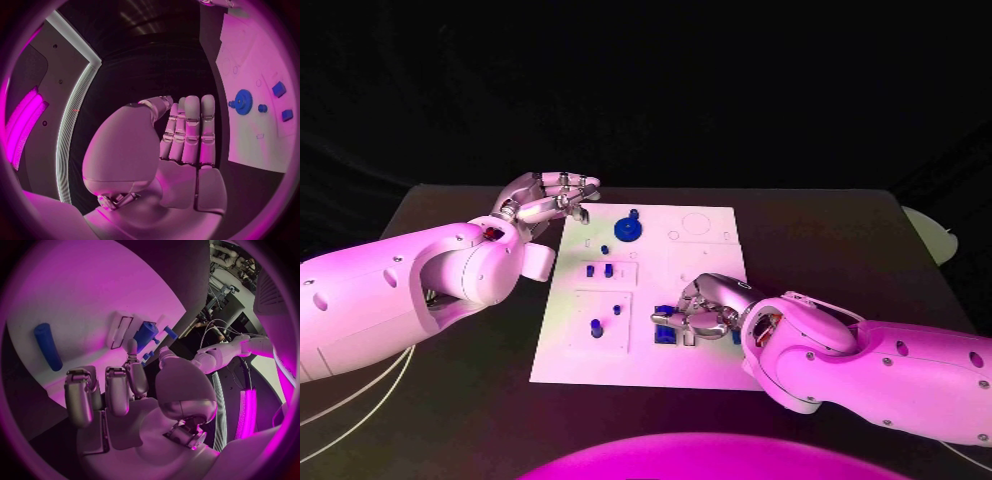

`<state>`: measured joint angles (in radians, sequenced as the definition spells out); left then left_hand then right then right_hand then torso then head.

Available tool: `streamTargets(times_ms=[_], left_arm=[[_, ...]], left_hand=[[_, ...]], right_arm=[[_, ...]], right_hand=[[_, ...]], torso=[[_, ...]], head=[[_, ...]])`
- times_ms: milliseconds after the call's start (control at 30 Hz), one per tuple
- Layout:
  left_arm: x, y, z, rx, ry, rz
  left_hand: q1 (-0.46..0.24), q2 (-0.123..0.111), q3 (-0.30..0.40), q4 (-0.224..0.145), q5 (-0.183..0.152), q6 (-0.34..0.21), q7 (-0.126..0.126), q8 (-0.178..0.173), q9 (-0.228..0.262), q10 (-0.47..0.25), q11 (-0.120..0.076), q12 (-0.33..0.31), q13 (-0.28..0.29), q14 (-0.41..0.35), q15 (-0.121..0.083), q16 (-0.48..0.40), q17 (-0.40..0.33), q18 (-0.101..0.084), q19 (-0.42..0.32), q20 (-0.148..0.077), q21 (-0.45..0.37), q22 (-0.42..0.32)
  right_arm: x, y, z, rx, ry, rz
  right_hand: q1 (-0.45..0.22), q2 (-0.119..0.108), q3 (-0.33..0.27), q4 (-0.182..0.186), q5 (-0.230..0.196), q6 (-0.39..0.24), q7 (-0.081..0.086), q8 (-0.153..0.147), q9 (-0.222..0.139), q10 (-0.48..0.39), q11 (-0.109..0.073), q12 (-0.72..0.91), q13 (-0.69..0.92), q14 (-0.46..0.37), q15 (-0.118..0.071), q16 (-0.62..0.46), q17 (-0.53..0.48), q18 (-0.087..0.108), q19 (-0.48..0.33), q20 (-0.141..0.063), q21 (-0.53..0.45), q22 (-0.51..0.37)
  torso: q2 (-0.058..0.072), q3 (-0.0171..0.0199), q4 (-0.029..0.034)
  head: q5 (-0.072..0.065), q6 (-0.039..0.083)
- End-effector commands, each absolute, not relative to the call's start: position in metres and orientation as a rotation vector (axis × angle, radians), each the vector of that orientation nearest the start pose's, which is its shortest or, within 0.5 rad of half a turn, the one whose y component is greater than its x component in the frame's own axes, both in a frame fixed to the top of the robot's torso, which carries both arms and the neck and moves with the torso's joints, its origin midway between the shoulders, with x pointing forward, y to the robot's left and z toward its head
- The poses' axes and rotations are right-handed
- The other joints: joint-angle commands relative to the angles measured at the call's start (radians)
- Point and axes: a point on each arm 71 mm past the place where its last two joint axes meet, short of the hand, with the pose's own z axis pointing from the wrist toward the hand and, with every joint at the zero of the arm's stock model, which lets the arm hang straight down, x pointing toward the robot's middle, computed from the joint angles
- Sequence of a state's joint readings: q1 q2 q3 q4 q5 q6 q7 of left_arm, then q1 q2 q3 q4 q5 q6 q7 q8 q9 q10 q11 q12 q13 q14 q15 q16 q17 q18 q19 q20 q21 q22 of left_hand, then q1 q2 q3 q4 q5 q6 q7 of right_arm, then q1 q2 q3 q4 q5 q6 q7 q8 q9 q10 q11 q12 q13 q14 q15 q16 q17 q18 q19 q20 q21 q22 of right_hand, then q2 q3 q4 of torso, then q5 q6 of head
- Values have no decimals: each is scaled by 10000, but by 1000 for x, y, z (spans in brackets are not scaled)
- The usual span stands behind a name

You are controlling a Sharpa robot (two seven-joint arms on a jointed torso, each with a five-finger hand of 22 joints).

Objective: Assemble the parts on the task board

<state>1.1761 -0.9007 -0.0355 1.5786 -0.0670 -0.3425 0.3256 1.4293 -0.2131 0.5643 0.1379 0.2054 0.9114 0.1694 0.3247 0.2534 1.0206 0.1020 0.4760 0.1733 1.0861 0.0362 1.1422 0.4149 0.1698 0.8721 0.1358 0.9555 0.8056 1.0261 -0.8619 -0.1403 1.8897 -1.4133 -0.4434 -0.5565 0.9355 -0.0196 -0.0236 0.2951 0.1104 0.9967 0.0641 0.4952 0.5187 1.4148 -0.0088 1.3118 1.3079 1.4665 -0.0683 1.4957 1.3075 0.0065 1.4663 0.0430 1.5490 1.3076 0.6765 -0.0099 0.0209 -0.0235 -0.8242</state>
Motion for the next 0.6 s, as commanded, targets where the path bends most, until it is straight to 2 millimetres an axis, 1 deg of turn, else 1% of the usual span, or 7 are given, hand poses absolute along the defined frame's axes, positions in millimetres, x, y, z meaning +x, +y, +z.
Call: streamTargets(times_ms=[33, 133, 267, 333, 367, 433, 600], left_arm=[[475, 220, -187, -11045, 14955, -14822], [475, 220, -187, -11045, 14955, -14821], [475, 220, -187, -11044, 14948, -14819], [475, 220, -187, -11042, 14942, -14818], [475, 220, -187, -11042, 14940, -14818], [475, 221, -187, -11038, 14930, -14817], [475, 221, -187, -11032, 14922, -14822]], left_hand=[[-18, 71, -1, -85, 18, -3, 27, 22, 17, -70, 4, 46, 8, 25, -24, -44, -15, 140, 69, -4, -61, 7], [-18, 71, -1, -85, 18, -3, 27, 22, 17, -70, 4, 46, 8, 25, -24, -44, -15, 140, 69, -4, -61, 7], [-18, 71, -1, -85, 18, -3, 27, 22, 17, -70, 4, 46, 8, 25, -24, -44, -15, 140, 69, -4, -61, 7], [-18, 71, -1, -85, 18, -3, 27, 22, 17, -70, 4, 46, 8, 25, -24, -44, -15, 140, 69, -4, -61, 7], [-18, 71, -1, -85, 18, -3, 27, 22, 17, -70, 4, 46, 8, 25, -24, -44, -15, 140, 69, -4, -61, 7], [-18, 71, -1, -85, 18, -3, 27, 22, 17, -70, 4, 46, 8, 25, -24, -44, -15, 140, 69, -4, -61, 7], [-18, 71, -1, -85, 18, -3, 27, 22, 17, -70, 4, 46, 8, 25, -24, -44, -15, 140, 69, -4, -61, 7]], right_arm=[[359, -137, -255, 1191, 19406, 6442], [358, -138, -254, 1154, 19295, 6507], [356, -141, -251, 1128, 19155, 6615], [354, -144, -249, 1156, 19073, 6630], [354, -145, -249, 1169, 19049, 6628], [354, -155, -245, 1283, 18855, 6570], [359, -179, -236, 1472, 18488, 6166]], right_hand=[[-66, 17, -98, -3, 11, -102, 11, 46, 10, -55, 13, -70, 120, 695, -29, -57, 797, -5, 940, -44, -48, 2552], [16, 82, -164, -7, 144, -118, 12, 66, 13, -43, 14, -63, 142, 697, -26, -53, 807, -6, 942, -40, -45, 2553], [847, 241, -207, -24, 657, -150, -4, 139, 17, 13, 1, -23, 227, 707, -36, -35, 842, -19, 965, -44, 13, 2570], [1141, 256, -269, -30, 805, -168, -6, 160, 11, 30, -5, -11, 259, 708, -37, -32, 848, -22, 971, -48, 28, 2575], [1209, 257, -282, -31, 844, -178, -7, 161, 8, 24, -3, -23, 253, 710, -38, -28, 857, -22, 971, -48, 28, 2575], [1652, 220, -324, -41, 1009, -255, 6, 139, -18, -23, 6, -112, 199, 709, -35, -29, 855, -17, 962, -47, 3, 2568], [2320, 92, -423, -47, 1138, -408, 63, 41, -84, -69, 51, -188, 172, 708, 2, -25, 867, -4, 939, -20, -54, 2551]], torso=[[-10, 0, 5], [-9, -1, 3], [-12, 4, 4], [-15, 2, 1], [-17, 2, -2], [-24, 1, -13], [-20, -3, -26]], head=[[2, -14], [13, -15], [25, -1], [20, 17], [18, 18], [8, 8], [-69, 30]])
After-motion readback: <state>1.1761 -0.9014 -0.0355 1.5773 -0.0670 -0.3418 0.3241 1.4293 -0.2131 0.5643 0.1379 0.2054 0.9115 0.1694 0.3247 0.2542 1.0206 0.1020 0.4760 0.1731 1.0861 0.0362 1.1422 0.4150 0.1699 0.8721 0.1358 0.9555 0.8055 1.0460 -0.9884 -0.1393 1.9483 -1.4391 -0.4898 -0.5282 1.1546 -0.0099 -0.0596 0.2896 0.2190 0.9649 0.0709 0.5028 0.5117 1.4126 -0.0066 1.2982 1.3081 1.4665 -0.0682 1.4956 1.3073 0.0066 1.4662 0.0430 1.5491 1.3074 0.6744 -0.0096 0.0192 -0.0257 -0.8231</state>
